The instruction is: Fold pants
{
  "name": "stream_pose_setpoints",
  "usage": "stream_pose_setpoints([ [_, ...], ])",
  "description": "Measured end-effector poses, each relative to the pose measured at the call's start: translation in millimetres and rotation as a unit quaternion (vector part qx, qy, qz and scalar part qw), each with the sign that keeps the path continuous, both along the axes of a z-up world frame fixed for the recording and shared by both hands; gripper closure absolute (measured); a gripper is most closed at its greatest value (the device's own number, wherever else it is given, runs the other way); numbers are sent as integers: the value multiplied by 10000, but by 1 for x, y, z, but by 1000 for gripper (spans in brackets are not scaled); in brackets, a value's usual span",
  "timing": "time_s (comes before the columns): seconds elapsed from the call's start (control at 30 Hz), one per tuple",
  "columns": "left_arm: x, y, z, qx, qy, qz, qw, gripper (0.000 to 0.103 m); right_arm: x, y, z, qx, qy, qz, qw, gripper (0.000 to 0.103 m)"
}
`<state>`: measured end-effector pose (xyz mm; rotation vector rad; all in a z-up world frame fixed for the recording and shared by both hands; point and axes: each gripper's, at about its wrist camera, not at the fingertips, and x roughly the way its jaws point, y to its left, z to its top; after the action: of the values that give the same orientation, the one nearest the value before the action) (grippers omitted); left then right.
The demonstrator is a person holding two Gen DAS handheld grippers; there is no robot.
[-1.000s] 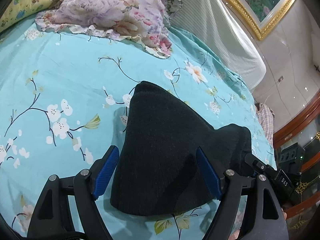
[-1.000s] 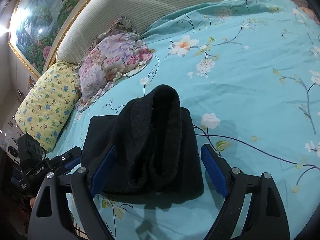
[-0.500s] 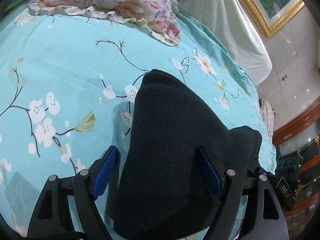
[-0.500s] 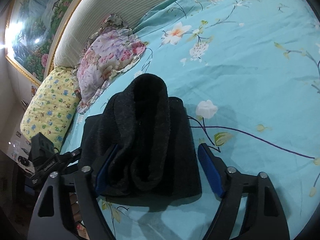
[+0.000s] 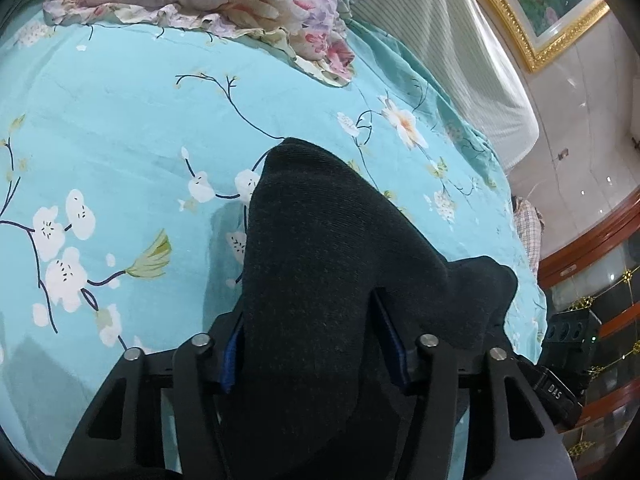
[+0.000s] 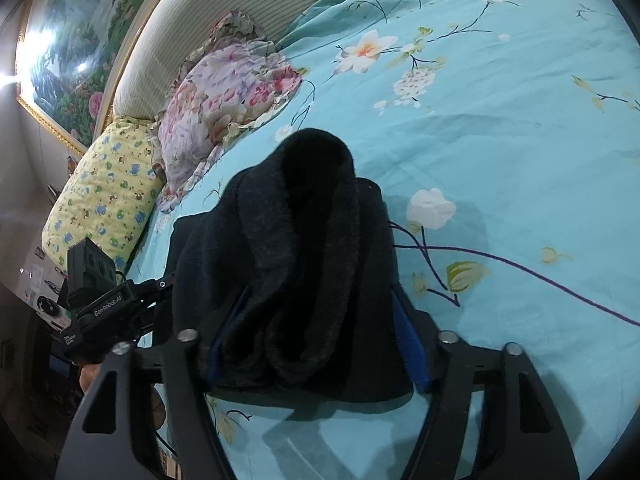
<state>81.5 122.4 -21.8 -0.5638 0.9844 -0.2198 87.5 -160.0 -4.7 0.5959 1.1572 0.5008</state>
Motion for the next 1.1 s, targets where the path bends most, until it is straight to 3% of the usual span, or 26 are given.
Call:
stream_pose_setpoints([
  [0.1, -4, 0, 6, -43, -85, -34, 9999, 63, -1, 1, 2, -11, -23, 46, 10000, 49],
  [0.27, -11, -1, 18, 47, -219, -24, 9997, 70, -2, 7, 18, -182, -196, 128, 9996, 58],
  [0.43, -25, 11, 30, -143, -316, 76, 9994, 72, 0, 10, 33, -138, -353, 187, 9991, 60],
  [0.63, -44, 31, 51, -43, -529, 349, 9980, 72, 5, 23, 46, 36, -472, 335, 9983, 61],
  [1.1, -77, 119, 75, 268, -709, 1298, 9886, 72, 38, 115, 57, 450, -694, 1120, 9903, 61],
])
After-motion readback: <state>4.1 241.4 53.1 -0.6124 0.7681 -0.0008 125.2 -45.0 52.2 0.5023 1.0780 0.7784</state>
